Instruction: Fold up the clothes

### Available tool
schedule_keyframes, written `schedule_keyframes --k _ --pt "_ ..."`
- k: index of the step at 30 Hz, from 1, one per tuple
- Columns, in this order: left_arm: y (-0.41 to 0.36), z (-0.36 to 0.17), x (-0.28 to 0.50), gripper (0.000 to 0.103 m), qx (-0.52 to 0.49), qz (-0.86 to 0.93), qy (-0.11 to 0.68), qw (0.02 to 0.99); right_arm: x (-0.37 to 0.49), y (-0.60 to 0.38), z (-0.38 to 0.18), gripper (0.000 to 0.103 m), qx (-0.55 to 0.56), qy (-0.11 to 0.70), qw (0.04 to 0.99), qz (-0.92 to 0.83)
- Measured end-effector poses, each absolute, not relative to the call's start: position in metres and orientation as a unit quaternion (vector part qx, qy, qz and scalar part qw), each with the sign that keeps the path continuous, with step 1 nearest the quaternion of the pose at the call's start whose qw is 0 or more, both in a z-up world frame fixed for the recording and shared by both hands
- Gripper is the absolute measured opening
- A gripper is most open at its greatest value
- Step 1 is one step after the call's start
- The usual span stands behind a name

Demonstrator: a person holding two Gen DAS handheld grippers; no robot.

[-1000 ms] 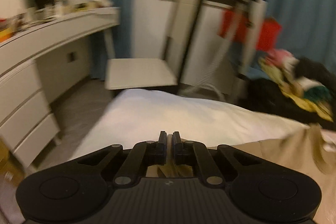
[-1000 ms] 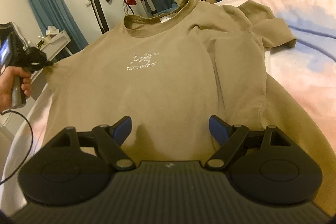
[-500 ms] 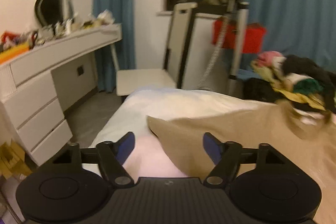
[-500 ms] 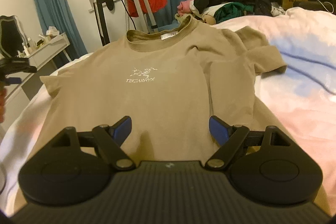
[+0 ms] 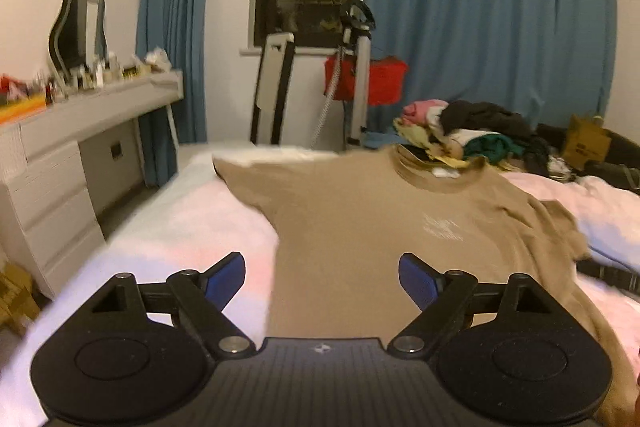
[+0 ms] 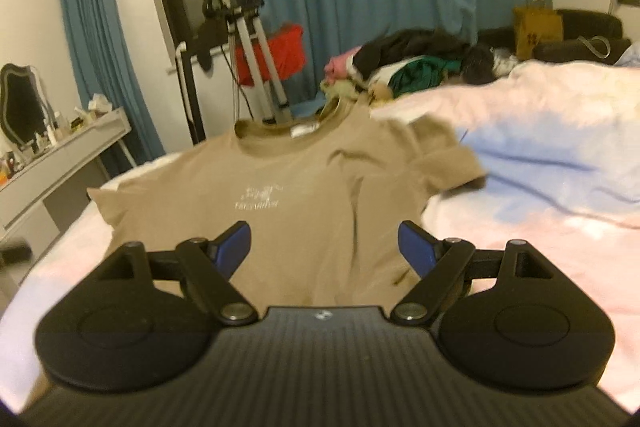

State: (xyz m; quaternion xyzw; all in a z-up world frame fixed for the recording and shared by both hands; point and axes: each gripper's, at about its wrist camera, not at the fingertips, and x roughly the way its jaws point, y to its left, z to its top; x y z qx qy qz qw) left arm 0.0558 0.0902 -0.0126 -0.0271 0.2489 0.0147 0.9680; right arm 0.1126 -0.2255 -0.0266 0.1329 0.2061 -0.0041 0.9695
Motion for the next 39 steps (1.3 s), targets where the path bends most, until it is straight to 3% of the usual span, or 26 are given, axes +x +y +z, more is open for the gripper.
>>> schedule_keyframes --k 7,12,16,26,37,39 --pt "0.106 -0.036 0.022 0.086 -0.044 0.005 0.323 0.945 0.06 -0.234 0.003 0.082 0.097 0.241 0.966 0.006" --pt "0.127 -0.049 0.012 0.086 -0.072 0.015 0.366 0.928 0.023 -0.275 -0.006 0.082 0.16 0.292 0.943 0.012" --pt "0.145 -0.055 0.016 0.086 -0.105 0.016 0.4 0.91 -0.003 -0.304 -0.009 0.084 0.232 0.283 0.93 -0.045" --pt "0.181 -0.076 -0.002 0.083 -0.166 0.037 0.456 0.874 0.013 -0.274 -0.021 0.082 0.194 0.312 0.928 -0.057" --pt "0.149 -0.072 -0.022 0.06 -0.09 0.021 0.461 0.883 0.01 -0.28 -0.027 0.082 0.231 0.312 0.92 -0.049" --pt "0.146 -0.073 -0.023 0.049 -0.095 0.006 0.468 0.878 0.013 -0.28 -0.029 0.082 0.23 0.324 0.917 -0.047"
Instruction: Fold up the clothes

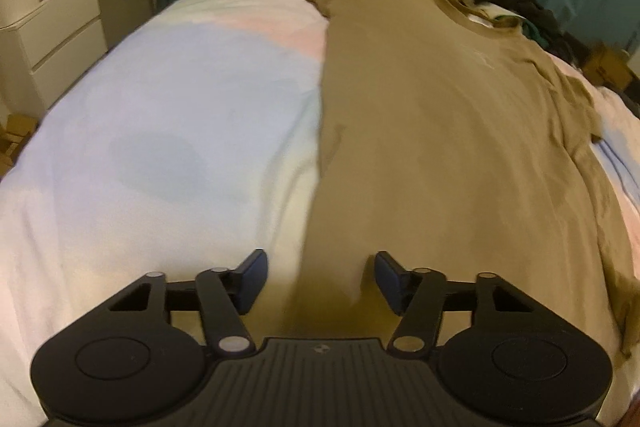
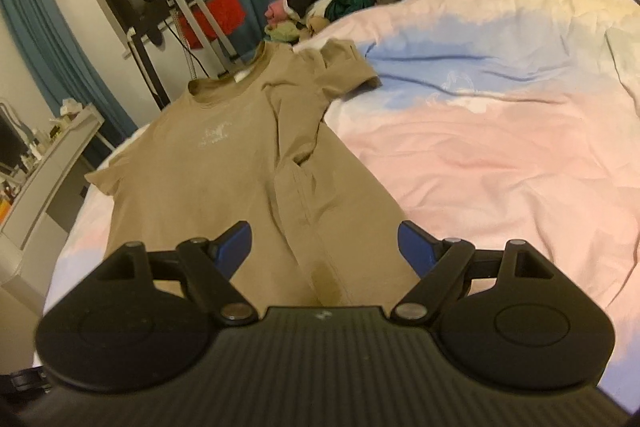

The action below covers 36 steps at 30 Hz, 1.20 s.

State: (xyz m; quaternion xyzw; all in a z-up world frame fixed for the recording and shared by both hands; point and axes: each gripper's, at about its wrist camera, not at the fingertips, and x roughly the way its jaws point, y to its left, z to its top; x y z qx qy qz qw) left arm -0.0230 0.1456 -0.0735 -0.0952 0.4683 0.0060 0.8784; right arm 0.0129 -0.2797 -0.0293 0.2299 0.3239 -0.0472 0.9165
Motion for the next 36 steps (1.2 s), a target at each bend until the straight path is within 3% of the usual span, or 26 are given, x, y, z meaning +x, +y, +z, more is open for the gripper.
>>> schedule_keyframes --k 5,9,12,15,21,23,25,28,36 --pt "0.141 -0.083 -0.019 0.041 -0.107 -0.01 0.488 0.866 0.022 -0.281 -0.014 0.081 0.188 0.356 0.915 0.004" --pt "0.15 -0.085 -0.019 0.014 -0.136 -0.018 0.487 0.862 0.029 -0.281 -0.005 0.069 0.097 0.397 0.911 0.056" --pt "0.159 -0.085 -0.02 0.007 -0.165 -0.028 0.486 0.858 0.033 -0.284 -0.017 0.065 0.053 0.448 0.888 0.085" --pt "0.169 -0.078 -0.023 0.005 -0.18 -0.035 0.48 0.858 0.037 -0.287 -0.029 0.058 0.009 0.497 0.86 0.114" --pt "0.192 -0.058 -0.028 0.004 -0.221 -0.043 0.47 0.854 0.046 -0.254 -0.053 0.056 -0.102 0.53 0.832 0.125" --pt "0.198 -0.052 -0.028 0.004 -0.236 -0.043 0.47 0.85 0.046 -0.25 -0.055 0.042 -0.113 0.534 0.828 0.128" --pt "0.204 -0.046 -0.025 0.004 -0.244 -0.044 0.468 0.848 0.047 -0.245 -0.058 0.007 -0.124 0.538 0.823 0.132" --pt "0.21 -0.034 -0.019 0.003 -0.245 -0.045 0.462 0.851 0.047 -0.238 -0.062 0.005 -0.141 0.544 0.816 0.136" --pt "0.227 -0.011 -0.007 0.003 -0.197 -0.038 0.462 0.864 0.016 -0.28 0.004 0.005 -0.065 0.515 0.843 0.139"
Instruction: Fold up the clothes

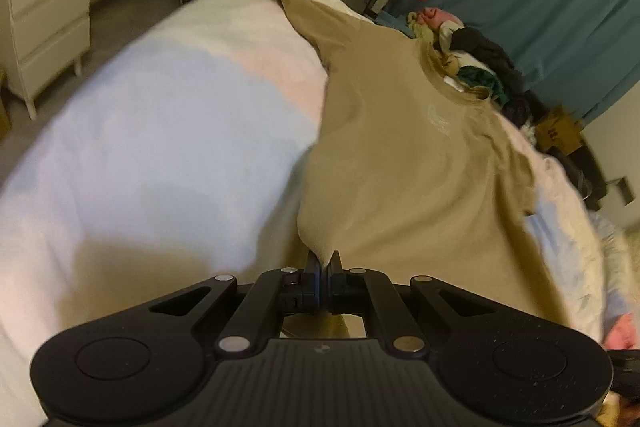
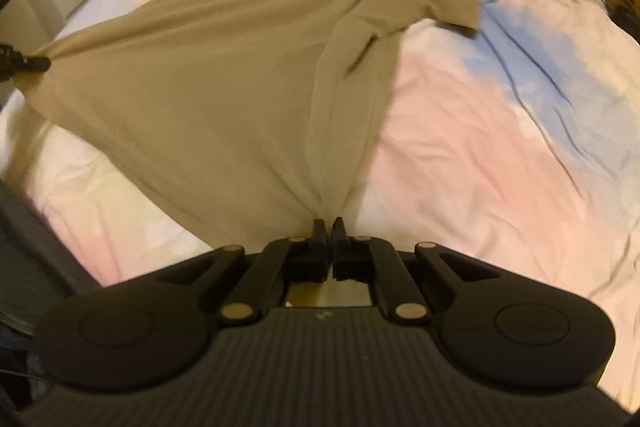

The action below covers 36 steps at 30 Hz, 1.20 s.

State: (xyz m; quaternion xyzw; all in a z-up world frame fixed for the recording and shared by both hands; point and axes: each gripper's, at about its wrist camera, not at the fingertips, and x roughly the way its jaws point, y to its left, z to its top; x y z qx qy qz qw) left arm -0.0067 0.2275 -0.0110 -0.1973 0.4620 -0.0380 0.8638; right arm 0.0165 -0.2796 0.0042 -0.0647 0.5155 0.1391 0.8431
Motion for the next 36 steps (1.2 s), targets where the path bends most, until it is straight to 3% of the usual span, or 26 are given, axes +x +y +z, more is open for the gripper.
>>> schedule_keyframes --k 7,11,12,14,15,16,18,20,29,36 --pt "0.219 -0.024 0.005 0.005 -0.146 -0.02 0.489 0.86 0.008 -0.281 -0.021 0.006 -0.056 0.544 0.828 0.122" --pt "0.213 -0.02 0.007 0.022 -0.126 -0.014 0.482 0.867 0.007 -0.294 -0.015 0.009 -0.005 0.534 0.84 0.095" --pt "0.212 -0.017 0.006 0.03 -0.121 -0.015 0.477 0.87 0.007 -0.299 -0.01 0.014 0.019 0.529 0.844 0.093" --pt "0.209 -0.011 -0.001 0.046 -0.111 -0.02 0.465 0.878 0.008 -0.308 0.001 0.048 0.06 0.508 0.854 0.089" --pt "0.207 -0.006 -0.002 0.054 -0.106 -0.021 0.455 0.884 0.009 -0.312 0.006 0.071 0.077 0.494 0.862 0.086" --pt "0.204 -0.001 -0.003 0.057 -0.101 -0.022 0.443 0.89 0.01 -0.315 0.011 0.078 0.093 0.479 0.869 0.083" --pt "0.196 0.01 -0.003 0.077 -0.103 -0.022 0.414 0.904 0.019 -0.318 0.015 0.076 0.13 0.457 0.877 0.075" --pt "0.185 0.02 -0.003 0.084 -0.11 -0.022 0.383 0.917 0.033 -0.322 0.015 0.076 0.175 0.429 0.884 0.06" --pt "0.1 0.019 0.002 0.095 -0.108 -0.057 0.289 0.95 0.111 -0.345 -0.062 0.078 0.493 0.258 0.831 -0.027" --pt "0.049 -0.027 0.02 0.095 -0.087 -0.083 0.268 0.956 0.161 -0.375 -0.115 0.077 0.58 0.176 0.795 -0.001"
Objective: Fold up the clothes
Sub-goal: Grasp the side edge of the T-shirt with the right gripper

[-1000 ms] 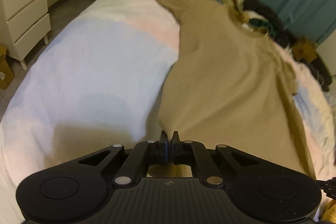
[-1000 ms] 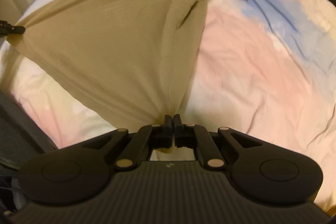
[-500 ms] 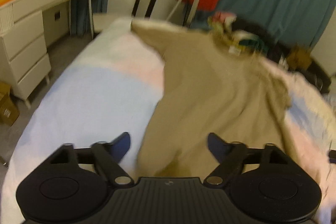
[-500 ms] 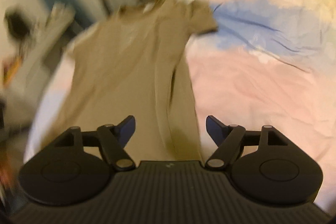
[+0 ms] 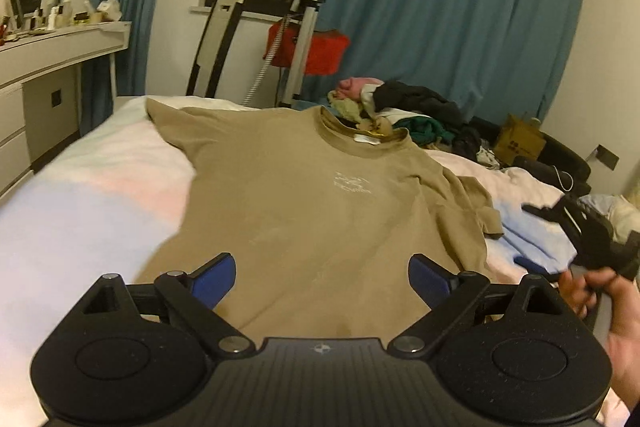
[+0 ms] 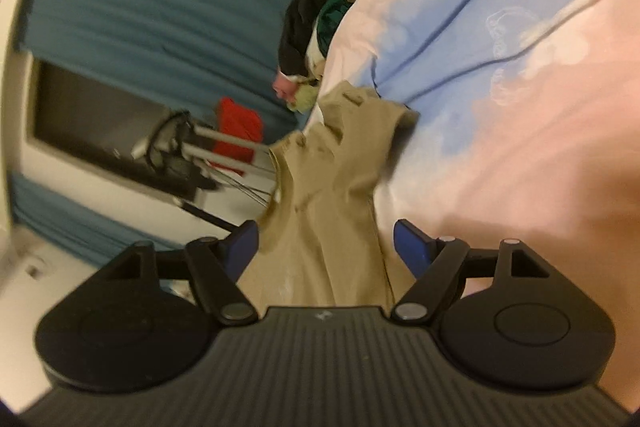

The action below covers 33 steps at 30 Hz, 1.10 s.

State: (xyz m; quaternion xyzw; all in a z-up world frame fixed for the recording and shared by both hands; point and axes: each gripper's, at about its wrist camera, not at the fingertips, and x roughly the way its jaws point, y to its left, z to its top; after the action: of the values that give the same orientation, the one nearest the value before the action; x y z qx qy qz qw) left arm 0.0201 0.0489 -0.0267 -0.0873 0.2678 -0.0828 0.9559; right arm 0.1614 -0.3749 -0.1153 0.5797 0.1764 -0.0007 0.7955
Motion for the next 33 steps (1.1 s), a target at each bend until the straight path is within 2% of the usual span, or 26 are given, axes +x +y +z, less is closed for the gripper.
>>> schedule_keyframes --k 17,22,27,28,29,30,33 --pt "0.051 -0.096 0.066 0.095 -0.066 -0.053 0.288 0.954 0.289 -0.408 -0.166 0.07 0.613 0.091 0.783 0.059" --pt "0.051 -0.105 0.076 0.095 -0.072 -0.06 0.302 0.949 0.318 -0.421 -0.165 0.069 0.595 0.103 0.795 0.057" --pt "0.044 -0.113 0.079 0.095 -0.052 -0.076 0.306 0.948 0.344 -0.424 -0.173 0.048 0.59 0.123 0.797 0.047" --pt "0.042 -0.114 0.08 0.095 -0.049 -0.077 0.307 0.947 0.349 -0.424 -0.173 0.036 0.583 0.133 0.8 0.043" --pt "0.039 -0.115 0.081 0.095 -0.046 -0.079 0.308 0.947 0.354 -0.424 -0.172 0.029 0.577 0.143 0.803 0.039" --pt "0.038 -0.116 0.082 0.095 -0.044 -0.08 0.308 0.947 0.355 -0.424 -0.172 0.015 0.572 0.146 0.807 0.036" --pt "0.035 -0.118 0.084 0.095 -0.037 -0.081 0.308 0.947 0.351 -0.43 -0.159 0.011 0.538 0.131 0.833 0.025"
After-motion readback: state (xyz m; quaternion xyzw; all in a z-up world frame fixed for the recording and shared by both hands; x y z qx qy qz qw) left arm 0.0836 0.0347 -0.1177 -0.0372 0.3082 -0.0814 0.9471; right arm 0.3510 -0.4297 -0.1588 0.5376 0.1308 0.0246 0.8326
